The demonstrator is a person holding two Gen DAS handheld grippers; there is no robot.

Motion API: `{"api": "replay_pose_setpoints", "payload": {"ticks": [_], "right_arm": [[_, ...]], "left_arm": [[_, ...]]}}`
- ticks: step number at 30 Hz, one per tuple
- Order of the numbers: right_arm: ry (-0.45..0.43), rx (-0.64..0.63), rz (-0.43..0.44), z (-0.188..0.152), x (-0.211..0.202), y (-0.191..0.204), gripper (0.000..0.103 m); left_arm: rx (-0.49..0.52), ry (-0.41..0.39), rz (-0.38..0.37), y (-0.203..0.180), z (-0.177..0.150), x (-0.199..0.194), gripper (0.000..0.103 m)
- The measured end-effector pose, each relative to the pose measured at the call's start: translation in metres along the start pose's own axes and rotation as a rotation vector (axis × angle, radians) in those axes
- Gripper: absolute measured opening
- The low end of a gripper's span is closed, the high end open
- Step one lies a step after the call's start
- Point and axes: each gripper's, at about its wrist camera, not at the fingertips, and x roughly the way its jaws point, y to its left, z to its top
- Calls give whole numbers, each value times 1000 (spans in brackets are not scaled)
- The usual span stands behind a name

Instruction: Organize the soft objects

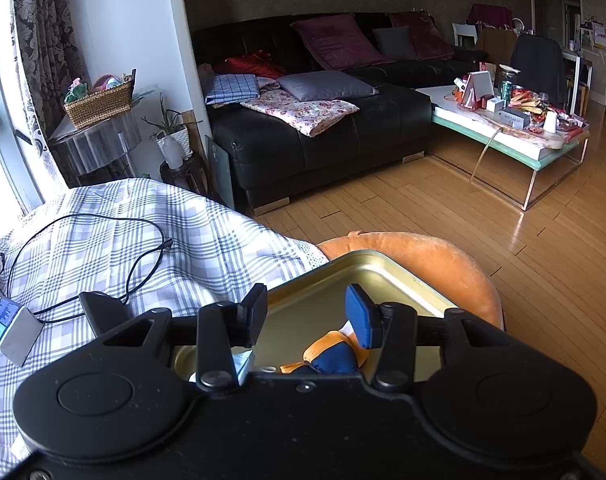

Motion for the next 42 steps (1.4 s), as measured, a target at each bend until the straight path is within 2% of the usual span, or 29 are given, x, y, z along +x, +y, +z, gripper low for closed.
{"api": "replay_pose_setpoints", "payload": {"ticks": [4, 8, 11, 14, 18, 21, 24, 25, 30, 35, 38, 42], "right_arm": [[-3, -2, -5, 0, -1, 0, 47], [-1, -7, -13, 0, 0, 1, 47], [-4, -27, -21, 0, 1, 5, 47], [-6, -54, -26, -1, 1, 8, 47], [-5, -77, -31, -2, 0, 12, 46], [-7, -96, -39, -3, -1, 17, 47], [-9, -114, -44, -4, -1, 21, 47], [-9, -118, -47, -3, 0, 21, 47], [-6, -118, -44, -3, 1, 20, 47], [1, -92, -32, -2, 1, 15, 47], [1, -89, -28, -2, 1, 15, 47], [-1, -89, -26, -3, 0, 15, 47]], "left_arm": [[-52, -69, -20, 3, 21, 8, 81], [-53, -147, 13, 4, 56, 16, 80], [-103, -152, -35, 13, 81, 27, 81], [-143, -159, -38, 20, 98, 32, 79], [-146, -156, -68, 29, 99, 19, 79], [-116, -142, -75, 33, 87, 5, 79], [-59, -85, -174, 33, 69, -9, 79], [-15, -74, -192, 29, 64, -11, 79], [313, -38, -122, -6, 34, -19, 79], [467, 49, -189, -28, 11, -10, 79], [481, 71, -235, -42, 4, -6, 79], [363, 74, -308, -54, 15, 1, 79]]}}
